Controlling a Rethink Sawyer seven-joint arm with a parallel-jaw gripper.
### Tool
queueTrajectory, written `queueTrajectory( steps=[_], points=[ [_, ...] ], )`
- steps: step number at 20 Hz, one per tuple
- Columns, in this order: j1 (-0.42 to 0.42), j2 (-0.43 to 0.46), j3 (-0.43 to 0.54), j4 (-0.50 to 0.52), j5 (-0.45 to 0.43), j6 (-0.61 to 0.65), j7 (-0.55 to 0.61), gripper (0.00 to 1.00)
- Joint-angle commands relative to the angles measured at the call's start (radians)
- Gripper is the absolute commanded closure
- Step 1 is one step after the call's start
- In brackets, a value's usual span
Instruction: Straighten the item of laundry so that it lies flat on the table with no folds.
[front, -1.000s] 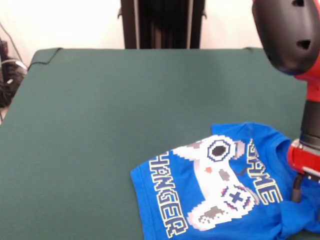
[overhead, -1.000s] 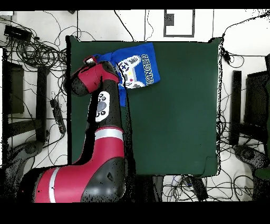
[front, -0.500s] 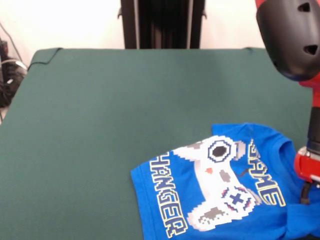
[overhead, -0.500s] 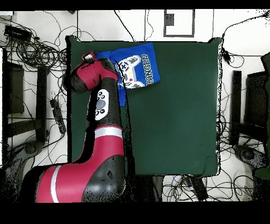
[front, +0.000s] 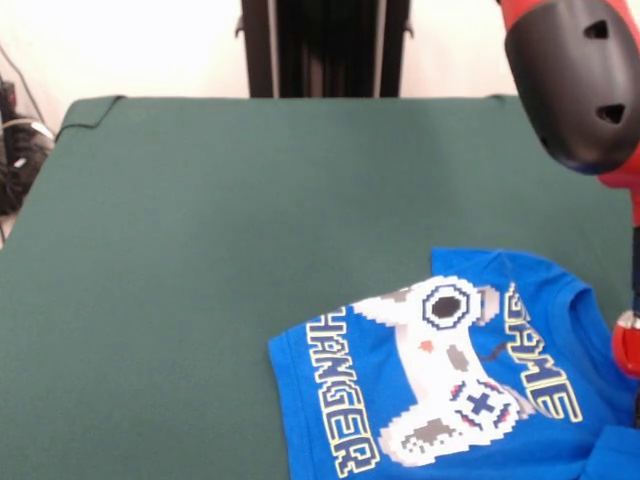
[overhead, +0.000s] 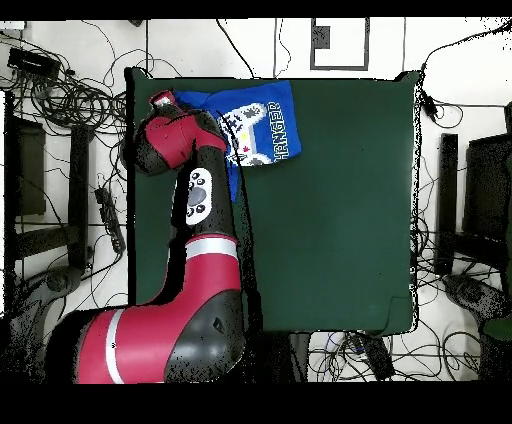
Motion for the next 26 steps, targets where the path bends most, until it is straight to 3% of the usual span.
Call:
queueTrajectory(
  steps=[1,14,17,21,26],
  points=[
    [0.022,0.042,0.117,-0.016,-0.028,-0.086,-0.109,0.00],
    [0.065,0.155,-0.048,-0.199,-0.073,-0.080,-0.018,0.00],
    [0.082,0.201,-0.150,-0.293,-0.110,0.018,-0.003,0.00],
    [0.078,0.202,-0.209,-0.349,-0.135,0.184,-0.121,0.00],
    [0.064,0.253,-0.269,-0.445,-0.161,0.285,-0.118,0.00]
  ],
)
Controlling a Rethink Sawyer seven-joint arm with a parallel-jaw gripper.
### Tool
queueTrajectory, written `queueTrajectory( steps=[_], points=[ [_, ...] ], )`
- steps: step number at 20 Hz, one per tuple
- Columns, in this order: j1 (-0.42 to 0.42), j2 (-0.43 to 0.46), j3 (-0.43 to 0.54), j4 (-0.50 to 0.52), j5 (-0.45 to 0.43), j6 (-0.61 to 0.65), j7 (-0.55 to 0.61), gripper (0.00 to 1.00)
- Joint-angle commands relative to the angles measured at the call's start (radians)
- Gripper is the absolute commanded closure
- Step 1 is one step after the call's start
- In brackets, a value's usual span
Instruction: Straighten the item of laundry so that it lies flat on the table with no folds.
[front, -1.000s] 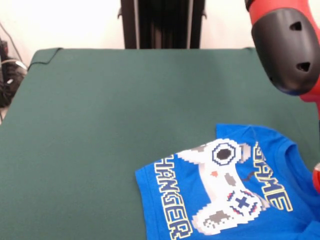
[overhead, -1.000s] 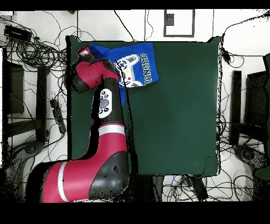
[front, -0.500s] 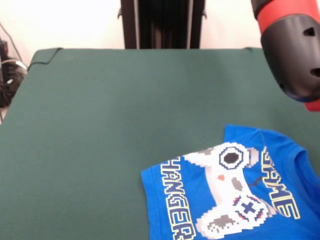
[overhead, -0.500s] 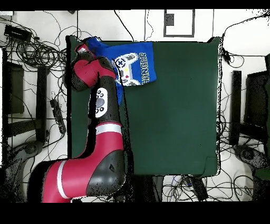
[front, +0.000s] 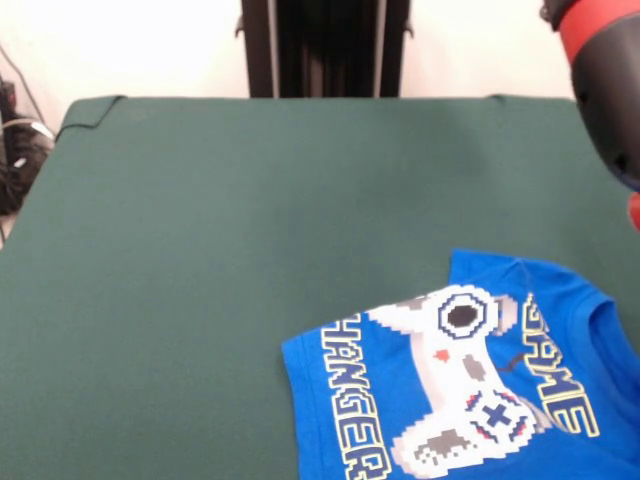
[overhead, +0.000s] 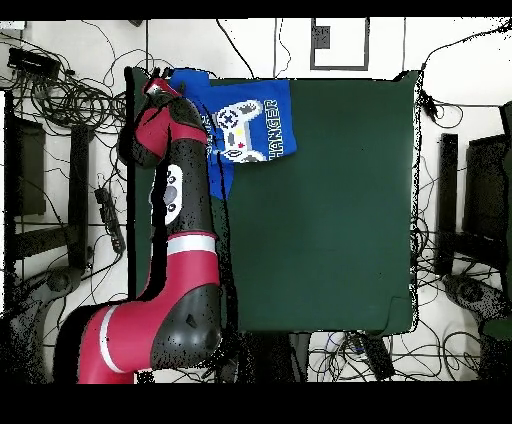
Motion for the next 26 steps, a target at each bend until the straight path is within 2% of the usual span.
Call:
queueTrajectory(
  steps=[1,4,8,11,15,17,21,26],
  points=[
    [0.001,0.074,-0.087,-0.130,-0.066,0.273,-0.110,0.00],
    [0.012,0.055,-0.117,-0.106,-0.080,0.307,-0.103,0.00],
    [0.021,-0.048,-0.154,0.002,-0.077,0.375,-0.186,0.00],
    [-0.023,-0.151,-0.026,0.123,0.041,0.432,-0.364,0.00],
    [-0.077,-0.238,0.098,0.269,0.142,0.480,-0.449,0.00],
    [-0.094,-0.262,0.115,0.311,0.150,0.475,-0.468,0.00],
    [-0.113,-0.294,0.151,0.365,0.180,0.523,-0.471,0.00],
    [-0.142,-0.261,0.194,0.347,0.216,0.633,-0.494,0.00]
  ],
)
